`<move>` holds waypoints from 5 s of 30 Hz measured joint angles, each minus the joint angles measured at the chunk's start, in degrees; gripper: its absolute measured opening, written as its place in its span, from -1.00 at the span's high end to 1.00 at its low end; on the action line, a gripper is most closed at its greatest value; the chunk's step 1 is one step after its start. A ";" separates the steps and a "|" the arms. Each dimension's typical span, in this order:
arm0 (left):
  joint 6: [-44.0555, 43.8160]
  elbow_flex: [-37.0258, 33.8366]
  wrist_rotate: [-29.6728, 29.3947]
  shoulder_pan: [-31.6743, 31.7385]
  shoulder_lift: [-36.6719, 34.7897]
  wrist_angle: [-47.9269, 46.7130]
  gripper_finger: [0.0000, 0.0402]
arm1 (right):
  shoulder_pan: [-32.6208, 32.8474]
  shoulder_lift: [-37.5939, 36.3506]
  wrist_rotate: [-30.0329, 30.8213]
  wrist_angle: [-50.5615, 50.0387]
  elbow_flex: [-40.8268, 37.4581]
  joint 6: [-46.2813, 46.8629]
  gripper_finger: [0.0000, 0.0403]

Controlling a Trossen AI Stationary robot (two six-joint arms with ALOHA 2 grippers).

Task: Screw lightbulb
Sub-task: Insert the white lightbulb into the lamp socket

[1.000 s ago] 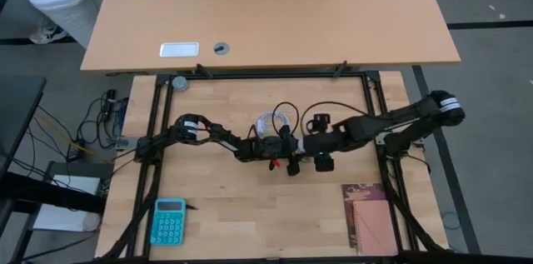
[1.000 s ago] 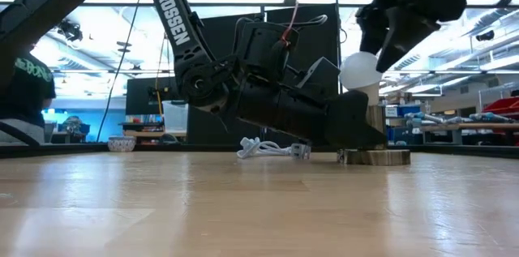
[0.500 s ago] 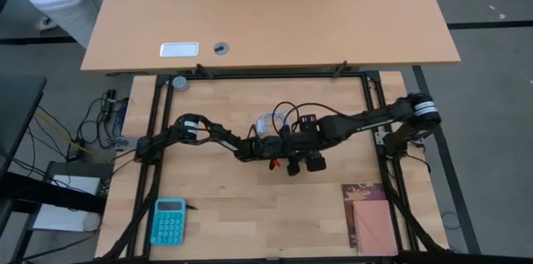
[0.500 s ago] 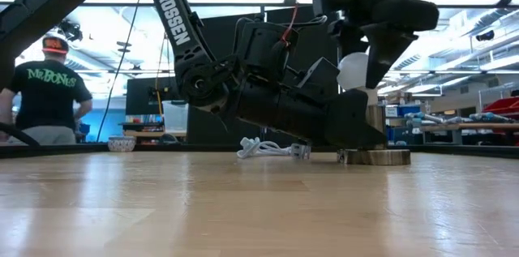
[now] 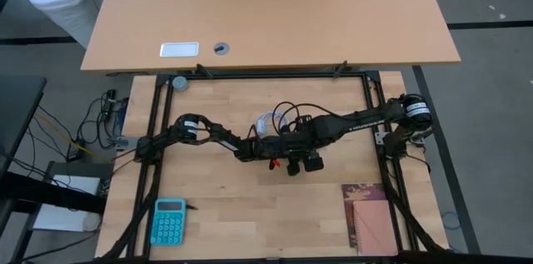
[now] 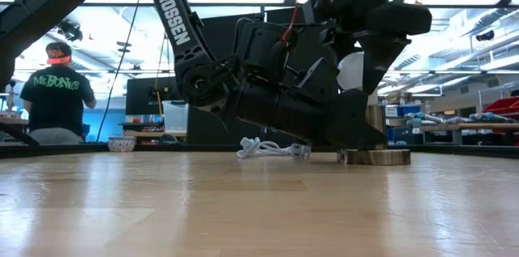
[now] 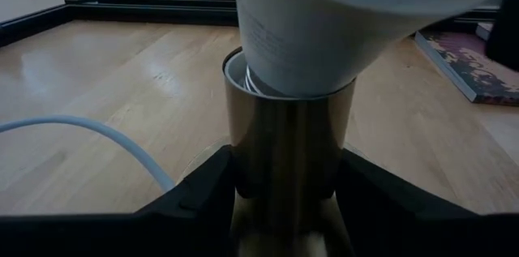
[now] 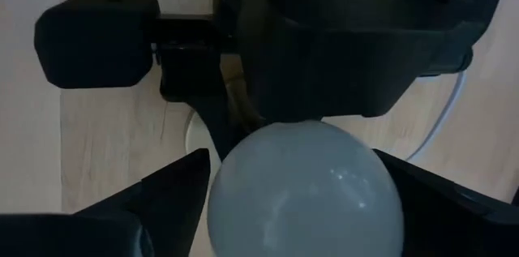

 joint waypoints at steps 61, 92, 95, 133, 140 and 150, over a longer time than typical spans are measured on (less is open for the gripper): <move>-0.04 -0.02 -0.02 0.00 0.11 0.15 0.04 | -1.41 -0.31 -0.02 0.00 -0.04 1.22 -0.45; -0.04 -0.02 -0.04 -0.02 0.11 -0.22 0.04 | -2.62 -4.79 -1.94 -3.11 -3.04 6.64 -0.44; -0.04 -0.02 -0.04 -0.02 0.11 -0.25 0.04 | -2.62 -6.08 -1.93 -3.11 -3.04 6.84 -0.44; -0.04 -0.02 -0.04 -0.02 0.11 -0.33 0.04 | -2.10 -10.19 -2.99 2.35 -9.35 9.06 -0.45; -0.06 -0.02 -0.02 -0.02 0.11 -0.33 0.04 | -2.10 -9.94 -4.24 5.71 -9.35 6.84 -0.45; -0.07 -0.02 0.29 -0.02 0.11 -0.33 0.04 | -2.48 -9.44 -4.47 3.05 -9.35 7.71 -0.45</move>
